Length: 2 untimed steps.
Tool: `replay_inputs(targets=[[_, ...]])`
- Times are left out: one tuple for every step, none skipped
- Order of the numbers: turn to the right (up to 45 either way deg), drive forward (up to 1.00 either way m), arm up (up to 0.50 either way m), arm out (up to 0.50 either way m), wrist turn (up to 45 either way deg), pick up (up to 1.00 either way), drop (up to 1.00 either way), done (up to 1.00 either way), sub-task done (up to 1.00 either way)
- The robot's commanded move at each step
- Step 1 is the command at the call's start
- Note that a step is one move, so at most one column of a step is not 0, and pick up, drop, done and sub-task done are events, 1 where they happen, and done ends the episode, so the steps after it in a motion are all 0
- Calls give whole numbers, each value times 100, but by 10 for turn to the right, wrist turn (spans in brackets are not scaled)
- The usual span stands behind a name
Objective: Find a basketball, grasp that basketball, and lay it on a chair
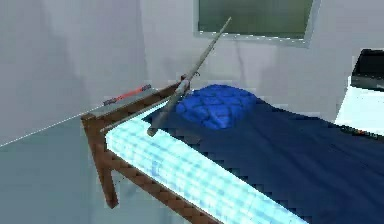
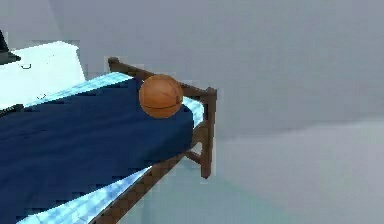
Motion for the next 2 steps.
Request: replay_inputs(targets=[[450,0,0,0,0,0,0,0,0],[450,0,0,0,0,0,0,0,0]])
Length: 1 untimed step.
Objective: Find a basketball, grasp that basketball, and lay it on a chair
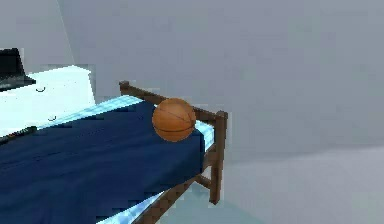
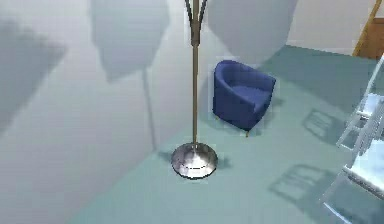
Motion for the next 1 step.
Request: replay_inputs(targets=[[300,0,0,0,0,0,0,0,0]])
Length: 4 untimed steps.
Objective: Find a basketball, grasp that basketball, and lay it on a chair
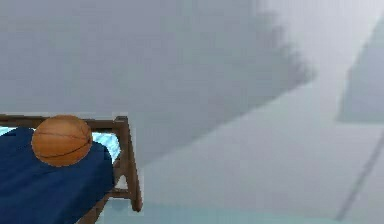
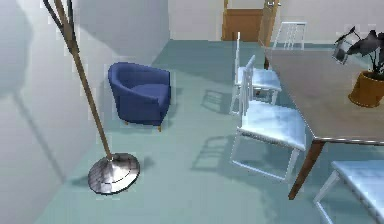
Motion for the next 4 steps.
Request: replay_inputs(targets=[[0,45,0,0,0,0,0,0,0],[-450,0,0,0,0,0,0,0,0],[-450,0,0,0,0,0,0,0,0],[-450,0,0,0,0,0,0,0,0]])
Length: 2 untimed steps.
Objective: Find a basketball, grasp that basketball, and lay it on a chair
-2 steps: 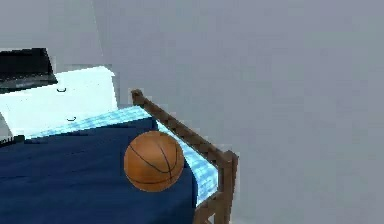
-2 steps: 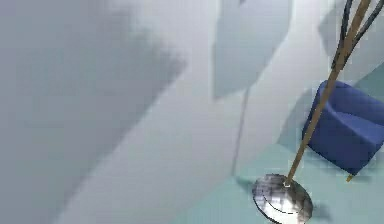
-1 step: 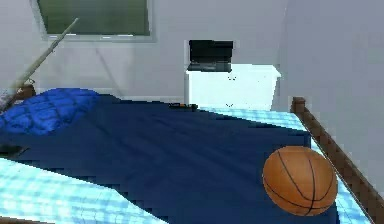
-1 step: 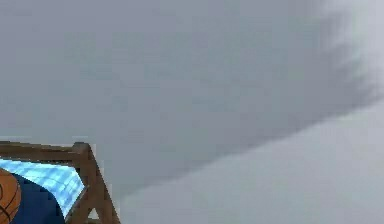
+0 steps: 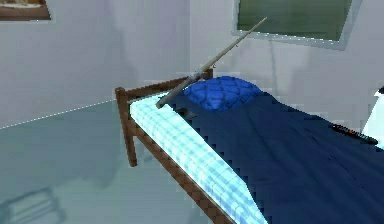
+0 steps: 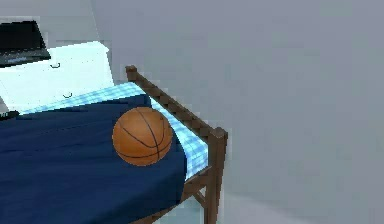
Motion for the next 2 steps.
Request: replay_inputs(targets=[[-90,0,0,0,0,0,0,0,0],[0,0,50,0,0,0,0,0,0]])
